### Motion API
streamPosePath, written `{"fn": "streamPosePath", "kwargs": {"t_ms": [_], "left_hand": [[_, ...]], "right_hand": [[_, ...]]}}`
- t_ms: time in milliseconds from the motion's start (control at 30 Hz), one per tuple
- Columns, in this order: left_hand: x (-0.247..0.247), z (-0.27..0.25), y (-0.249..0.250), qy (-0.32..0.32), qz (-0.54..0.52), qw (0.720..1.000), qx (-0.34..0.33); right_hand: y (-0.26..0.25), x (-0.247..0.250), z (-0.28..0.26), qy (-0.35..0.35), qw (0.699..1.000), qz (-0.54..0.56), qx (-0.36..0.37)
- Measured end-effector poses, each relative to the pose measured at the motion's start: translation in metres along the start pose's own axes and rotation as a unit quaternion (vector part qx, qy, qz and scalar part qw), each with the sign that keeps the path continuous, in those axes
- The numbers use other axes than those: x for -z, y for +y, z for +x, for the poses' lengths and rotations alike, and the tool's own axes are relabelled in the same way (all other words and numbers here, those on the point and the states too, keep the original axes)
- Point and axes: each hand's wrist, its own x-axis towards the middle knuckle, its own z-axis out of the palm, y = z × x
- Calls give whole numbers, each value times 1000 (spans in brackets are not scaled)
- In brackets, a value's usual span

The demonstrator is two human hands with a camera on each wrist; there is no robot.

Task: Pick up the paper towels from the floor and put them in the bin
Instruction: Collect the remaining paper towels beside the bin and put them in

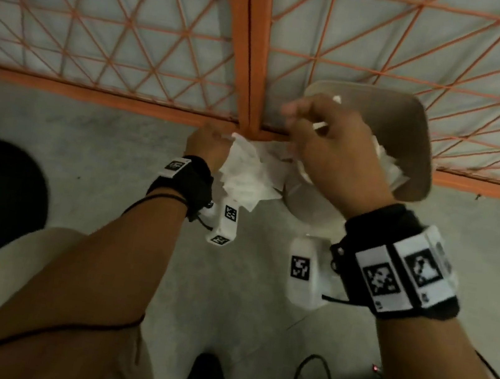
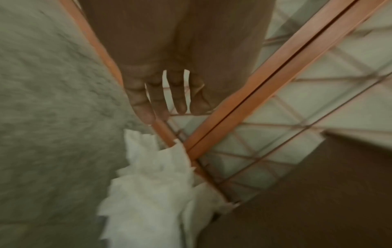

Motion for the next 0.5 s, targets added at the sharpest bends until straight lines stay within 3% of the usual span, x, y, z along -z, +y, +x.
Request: {"fn": "streamPosePath", "kwargs": {"t_ms": [67,167,300,400,500], "left_hand": [[-14,6,-31,-47,64,997,21],[-33,11,-65,-103,144,984,2],[-48,10,-82,-82,86,993,-5],[-58,12,-81,-81,108,990,-35],[-70,19,-78,-118,162,979,-42]], "right_hand": [[10,-39,-9,-75,997,-5,0],[53,-94,-13,-171,979,-77,-76],[111,-129,-13,-185,963,-114,-159],[132,-137,-2,-195,956,-148,-164],[145,-143,22,-213,945,-175,-178]]}}
